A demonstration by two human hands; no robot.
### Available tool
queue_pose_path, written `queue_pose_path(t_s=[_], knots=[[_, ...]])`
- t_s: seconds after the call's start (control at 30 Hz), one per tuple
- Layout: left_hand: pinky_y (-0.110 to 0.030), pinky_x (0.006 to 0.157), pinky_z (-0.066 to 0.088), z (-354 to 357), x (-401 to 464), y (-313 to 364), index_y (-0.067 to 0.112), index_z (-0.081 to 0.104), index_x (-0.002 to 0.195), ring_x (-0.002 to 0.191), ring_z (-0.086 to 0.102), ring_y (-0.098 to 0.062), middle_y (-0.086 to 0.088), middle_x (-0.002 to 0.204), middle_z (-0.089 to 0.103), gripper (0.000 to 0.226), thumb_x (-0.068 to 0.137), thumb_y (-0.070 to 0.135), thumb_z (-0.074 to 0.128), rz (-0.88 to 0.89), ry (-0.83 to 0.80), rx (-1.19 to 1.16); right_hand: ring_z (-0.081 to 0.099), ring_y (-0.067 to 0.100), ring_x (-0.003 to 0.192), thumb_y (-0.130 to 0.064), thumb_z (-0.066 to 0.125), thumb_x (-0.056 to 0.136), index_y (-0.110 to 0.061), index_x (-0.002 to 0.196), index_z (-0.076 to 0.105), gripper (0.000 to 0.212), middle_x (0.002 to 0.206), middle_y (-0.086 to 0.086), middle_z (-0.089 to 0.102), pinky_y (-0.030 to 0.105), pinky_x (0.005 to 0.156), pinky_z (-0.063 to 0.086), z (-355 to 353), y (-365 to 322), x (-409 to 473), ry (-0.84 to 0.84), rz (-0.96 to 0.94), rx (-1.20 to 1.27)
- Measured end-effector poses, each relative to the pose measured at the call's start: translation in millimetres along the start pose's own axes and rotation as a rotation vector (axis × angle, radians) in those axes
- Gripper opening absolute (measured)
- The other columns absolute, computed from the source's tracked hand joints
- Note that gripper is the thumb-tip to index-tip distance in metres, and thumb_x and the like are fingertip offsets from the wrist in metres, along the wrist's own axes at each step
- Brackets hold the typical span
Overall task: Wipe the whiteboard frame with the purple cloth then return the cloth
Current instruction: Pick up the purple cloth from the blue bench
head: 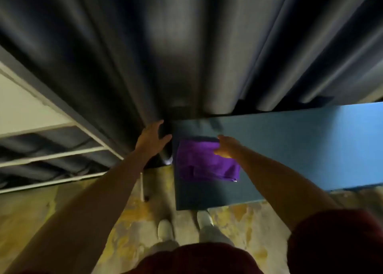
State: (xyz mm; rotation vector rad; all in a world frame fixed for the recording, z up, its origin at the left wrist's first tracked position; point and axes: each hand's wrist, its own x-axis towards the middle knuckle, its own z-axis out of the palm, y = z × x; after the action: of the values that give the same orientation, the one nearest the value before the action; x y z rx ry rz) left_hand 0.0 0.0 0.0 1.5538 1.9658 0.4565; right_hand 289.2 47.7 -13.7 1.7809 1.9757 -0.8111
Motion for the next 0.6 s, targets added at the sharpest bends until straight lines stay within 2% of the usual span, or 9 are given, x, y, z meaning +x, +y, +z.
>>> queue_pose_path(t_s=[0.1,0.23,0.33,0.4,0.47,0.5,0.53,0.6], knots=[[-0.052,0.116,0.043,21.1,2.4,2.0,0.022,0.041,0.156,0.143,0.047,-0.037,-0.014,0.159,0.044,0.073,0.092,0.040,0.072,-0.144,-0.040,0.004,0.045,0.034,0.133,-0.038,0.067,0.085,-0.017,0.148,0.034,0.074,0.148,0.013,0.043,0.051,0.104,0.044,11.2,28.5,10.0,-0.037,0.139,-0.096],[-0.053,0.113,0.046,38.9,0.7,1.7,0.020,0.045,0.154,0.141,0.049,-0.037,-0.015,0.157,0.046,0.067,0.094,0.037,0.070,-0.239,-0.121,0.021,0.041,0.034,0.133,-0.030,0.078,0.078,-0.017,0.145,0.038,0.080,0.147,0.012,0.039,0.053,0.101,0.046,18.5,55.9,23.5,0.023,0.079,-0.147],[-0.048,0.112,0.047,44.7,4.6,8.2,0.020,0.047,0.152,0.138,0.052,-0.037,-0.015,0.155,0.046,0.065,0.094,0.037,0.070,-0.287,-0.133,0.004,0.045,0.036,0.131,-0.035,0.087,0.069,-0.013,0.145,0.036,0.094,0.144,0.014,0.042,0.052,0.100,0.047,12.9,67.1,34.0,0.032,0.302,0.053],[-0.049,0.112,0.048,42.9,7.3,11.1,0.018,0.051,0.149,0.134,0.055,-0.034,-0.015,0.152,0.051,0.061,0.094,0.037,0.068,-0.286,-0.154,-0.008,0.057,0.035,0.121,-0.031,0.087,0.071,-0.004,0.139,0.045,0.085,0.132,0.017,0.057,0.047,0.098,0.051,11.4,66.7,39.6,-0.052,0.390,0.228],[-0.050,0.113,0.047,35.7,10.8,13.0,0.017,0.054,0.147,0.134,0.056,-0.032,-0.014,0.150,0.054,0.056,0.096,0.036,0.067,-0.275,-0.156,-0.026,0.068,0.030,0.105,-0.027,0.082,0.077,0.000,0.125,0.060,0.060,0.106,0.016,0.068,0.042,0.092,0.055,6.9,59.0,45.5,-0.184,0.331,0.310],[-0.049,0.114,0.046,29.6,12.5,15.9,0.017,0.054,0.147,0.135,0.056,-0.032,-0.014,0.150,0.054,0.055,0.097,0.035,0.066,-0.279,-0.155,-0.041,0.069,0.029,0.101,-0.028,0.079,0.079,0.001,0.121,0.064,0.053,0.102,0.016,0.069,0.040,0.091,0.056,2.0,51.0,45.2,-0.221,0.294,0.340],[-0.046,0.115,0.045,24.1,13.9,17.4,0.017,0.054,0.148,0.136,0.055,-0.032,-0.013,0.150,0.054,0.054,0.098,0.035,0.066,-0.280,-0.152,-0.052,0.068,0.030,0.103,-0.029,0.078,0.080,0.000,0.122,0.063,0.053,0.107,0.018,0.068,0.040,0.091,0.056,-2.9,40.2,45.2,-0.238,0.243,0.371],[-0.041,0.115,0.044,8.2,13.6,20.6,0.017,0.057,0.146,0.137,0.055,-0.031,-0.012,0.149,0.057,0.051,0.098,0.034,0.066,-0.255,-0.140,-0.040,0.061,0.033,0.112,-0.030,0.076,0.081,-0.003,0.131,0.055,0.061,0.125,0.019,0.060,0.041,0.094,0.052,-18.2,9.0,47.0,-0.164,0.092,0.398]])
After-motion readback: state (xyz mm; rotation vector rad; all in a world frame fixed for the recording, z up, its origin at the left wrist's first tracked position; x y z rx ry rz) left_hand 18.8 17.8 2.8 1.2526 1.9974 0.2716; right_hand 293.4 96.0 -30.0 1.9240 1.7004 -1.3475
